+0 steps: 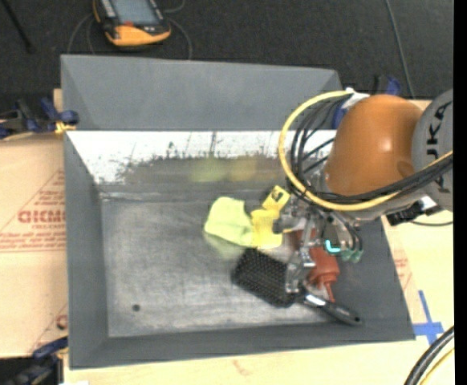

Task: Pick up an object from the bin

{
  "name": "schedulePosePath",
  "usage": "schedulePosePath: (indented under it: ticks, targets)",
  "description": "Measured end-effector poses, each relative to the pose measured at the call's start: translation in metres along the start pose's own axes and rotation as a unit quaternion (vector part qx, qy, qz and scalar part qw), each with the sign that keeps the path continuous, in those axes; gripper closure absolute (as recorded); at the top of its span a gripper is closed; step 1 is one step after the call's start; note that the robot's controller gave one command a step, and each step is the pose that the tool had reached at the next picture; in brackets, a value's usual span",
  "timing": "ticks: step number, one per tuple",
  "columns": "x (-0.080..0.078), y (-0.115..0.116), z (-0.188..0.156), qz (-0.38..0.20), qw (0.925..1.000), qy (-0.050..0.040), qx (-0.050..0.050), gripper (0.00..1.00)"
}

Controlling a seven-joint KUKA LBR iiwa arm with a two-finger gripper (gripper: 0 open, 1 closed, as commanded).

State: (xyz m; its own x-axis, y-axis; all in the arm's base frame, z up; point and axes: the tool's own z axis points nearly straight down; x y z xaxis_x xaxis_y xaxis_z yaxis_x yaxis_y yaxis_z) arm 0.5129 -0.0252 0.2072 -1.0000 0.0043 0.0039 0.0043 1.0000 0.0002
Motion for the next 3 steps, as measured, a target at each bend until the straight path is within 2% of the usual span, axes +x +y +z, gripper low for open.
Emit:
schedulePosePath:
  ticks: [1,2,3]
  targets:
    - [-0.002,0.0,-0.003,0.0,1.0,-0.0035,0.0,0.0]
    - [0.006,-0.011,0.038,-0.054,0.9985,-0.0055,0.001,0.0]
    - [0.018,-0.033,0.076,-0.185,0.9827,-0.0036,0.001,0.0]
